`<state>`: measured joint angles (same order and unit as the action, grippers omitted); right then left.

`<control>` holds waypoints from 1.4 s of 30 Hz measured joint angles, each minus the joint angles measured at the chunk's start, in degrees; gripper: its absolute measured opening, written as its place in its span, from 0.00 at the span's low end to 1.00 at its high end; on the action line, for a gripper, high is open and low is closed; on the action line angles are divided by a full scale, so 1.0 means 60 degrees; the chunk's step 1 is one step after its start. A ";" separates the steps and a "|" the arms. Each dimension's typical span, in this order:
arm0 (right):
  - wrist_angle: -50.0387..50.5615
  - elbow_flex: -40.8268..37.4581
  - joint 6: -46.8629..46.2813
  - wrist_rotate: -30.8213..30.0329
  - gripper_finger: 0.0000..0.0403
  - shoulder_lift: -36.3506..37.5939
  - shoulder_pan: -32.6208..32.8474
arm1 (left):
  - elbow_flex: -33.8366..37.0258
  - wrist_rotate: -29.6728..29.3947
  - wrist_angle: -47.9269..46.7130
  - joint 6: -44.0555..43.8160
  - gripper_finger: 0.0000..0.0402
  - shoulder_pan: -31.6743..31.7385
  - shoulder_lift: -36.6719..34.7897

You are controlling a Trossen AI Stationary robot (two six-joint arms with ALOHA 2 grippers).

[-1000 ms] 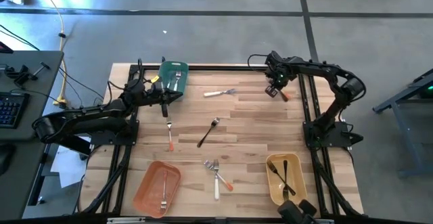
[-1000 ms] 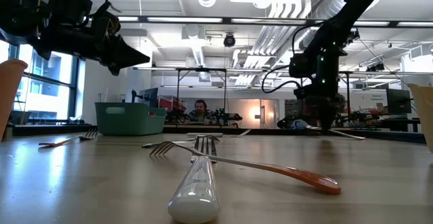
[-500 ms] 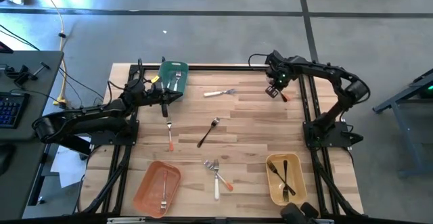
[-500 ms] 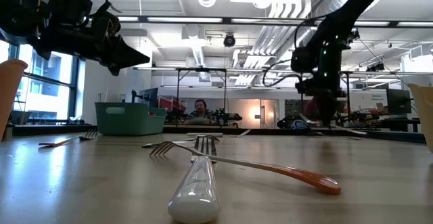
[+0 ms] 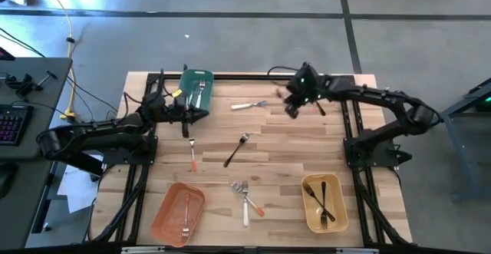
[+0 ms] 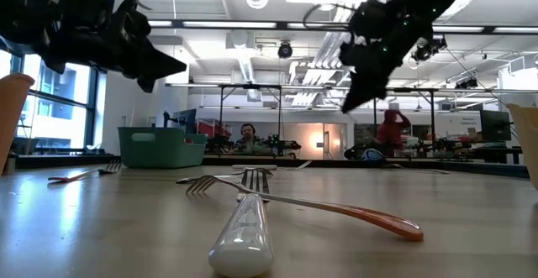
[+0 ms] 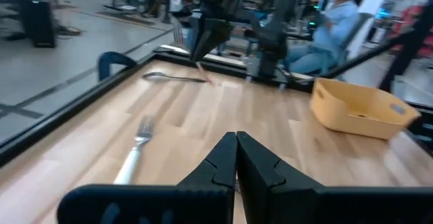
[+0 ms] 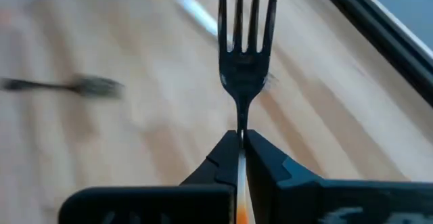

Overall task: Sort silverware by color (type)
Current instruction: Put the orange fork into the orange bin

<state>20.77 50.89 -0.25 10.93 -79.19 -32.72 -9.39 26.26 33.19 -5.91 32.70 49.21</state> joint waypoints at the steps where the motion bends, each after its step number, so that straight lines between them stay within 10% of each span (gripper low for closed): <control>1: -0.0732 -0.0232 -0.0172 0.0151 0.00 0.0007 0.0309 | 0.0000 0.0008 0.0020 -0.0009 0.00 -0.0086 0.0000; 14: -0.9558 -0.2305 -0.0755 0.0181 0.00 -0.0129 0.3993 | -0.0153 -0.0921 0.2074 -0.0667 0.12 -0.2151 0.1384; 29: -1.0366 -0.2305 0.0525 -0.0402 0.00 -0.0136 0.5297 | -0.3223 -0.2501 0.2443 -0.0070 0.40 -0.4212 0.5005; 42: -1.0740 -0.2305 0.0622 -0.0413 0.00 -0.0137 0.5338 | -0.5264 -0.3155 0.2444 0.0746 0.43 -0.5018 0.7023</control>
<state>-43.67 37.06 3.49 8.45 -80.02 -0.69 -40.97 7.33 47.86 -1.43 2.59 91.35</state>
